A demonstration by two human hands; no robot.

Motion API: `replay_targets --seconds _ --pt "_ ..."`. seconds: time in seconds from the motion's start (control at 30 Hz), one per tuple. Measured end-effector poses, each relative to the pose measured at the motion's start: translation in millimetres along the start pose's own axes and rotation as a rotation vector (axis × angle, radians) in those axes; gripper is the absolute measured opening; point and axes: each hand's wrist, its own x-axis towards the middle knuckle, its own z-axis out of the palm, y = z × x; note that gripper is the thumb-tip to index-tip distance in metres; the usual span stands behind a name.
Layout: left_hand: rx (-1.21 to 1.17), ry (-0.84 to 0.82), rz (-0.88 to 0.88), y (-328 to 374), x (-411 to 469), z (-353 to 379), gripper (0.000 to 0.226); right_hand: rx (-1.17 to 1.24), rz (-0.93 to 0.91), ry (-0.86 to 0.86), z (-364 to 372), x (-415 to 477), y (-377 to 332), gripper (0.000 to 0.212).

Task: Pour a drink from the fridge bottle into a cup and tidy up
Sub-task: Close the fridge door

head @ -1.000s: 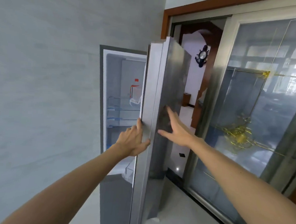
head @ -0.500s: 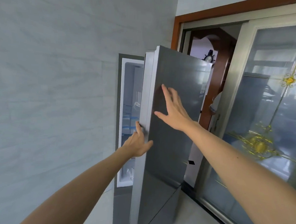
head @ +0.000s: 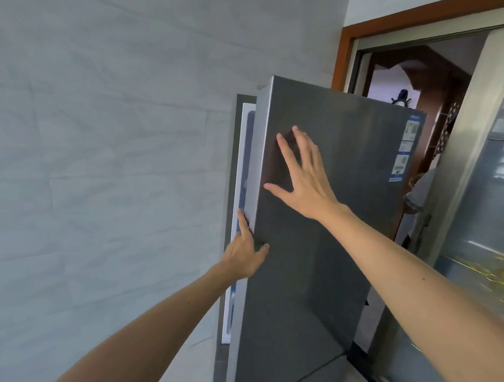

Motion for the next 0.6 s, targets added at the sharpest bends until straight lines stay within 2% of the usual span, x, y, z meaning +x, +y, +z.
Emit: replay_targets --seconds 0.23,0.4,0.6 --pt "-0.203 0.153 0.029 -22.3 26.1 8.2 0.104 0.022 -0.069 0.206 61.1 16.6 7.9 0.085" --pt "-0.26 0.255 -0.014 -31.7 42.9 10.4 0.102 0.047 -0.075 0.36 93.6 35.8 4.2 0.083" --pt "-0.338 0.333 -0.047 -41.1 61.5 15.0 0.094 0.025 -0.07 0.399 118.9 54.6 3.1 0.08"
